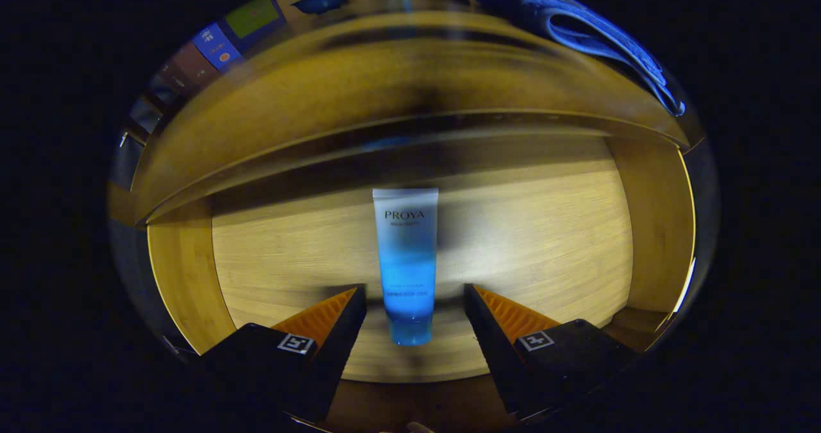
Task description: Pull open the drawer, take out the items inside it, and place them on the countertop above the cabinet.
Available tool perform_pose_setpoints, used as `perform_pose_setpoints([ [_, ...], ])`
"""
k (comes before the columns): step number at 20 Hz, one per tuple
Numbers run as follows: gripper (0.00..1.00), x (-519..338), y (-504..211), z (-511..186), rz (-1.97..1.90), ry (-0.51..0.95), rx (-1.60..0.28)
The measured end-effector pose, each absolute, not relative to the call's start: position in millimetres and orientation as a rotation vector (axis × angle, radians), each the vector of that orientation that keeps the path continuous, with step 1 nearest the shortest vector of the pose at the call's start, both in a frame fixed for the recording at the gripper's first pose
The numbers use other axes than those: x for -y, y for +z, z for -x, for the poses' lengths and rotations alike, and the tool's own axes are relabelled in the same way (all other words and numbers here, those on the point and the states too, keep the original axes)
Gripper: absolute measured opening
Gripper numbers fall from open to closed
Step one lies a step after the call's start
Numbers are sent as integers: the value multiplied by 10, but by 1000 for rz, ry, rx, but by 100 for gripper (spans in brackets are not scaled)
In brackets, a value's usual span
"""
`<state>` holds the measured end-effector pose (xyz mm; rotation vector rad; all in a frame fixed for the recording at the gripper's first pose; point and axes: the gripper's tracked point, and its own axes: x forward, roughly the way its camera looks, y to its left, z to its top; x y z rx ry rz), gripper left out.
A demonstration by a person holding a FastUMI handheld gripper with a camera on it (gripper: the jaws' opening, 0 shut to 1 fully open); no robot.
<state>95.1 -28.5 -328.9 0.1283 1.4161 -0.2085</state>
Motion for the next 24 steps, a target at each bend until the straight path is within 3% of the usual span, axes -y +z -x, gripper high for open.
perform_pose_setpoints([
  [3,97,325,-3273,-988,-88,-228,-1422],
  [10,41,279,-3276,-946,-113,-193,-1420],
  [24,40,403,-2310,-516,-163,-121,-1208],
])
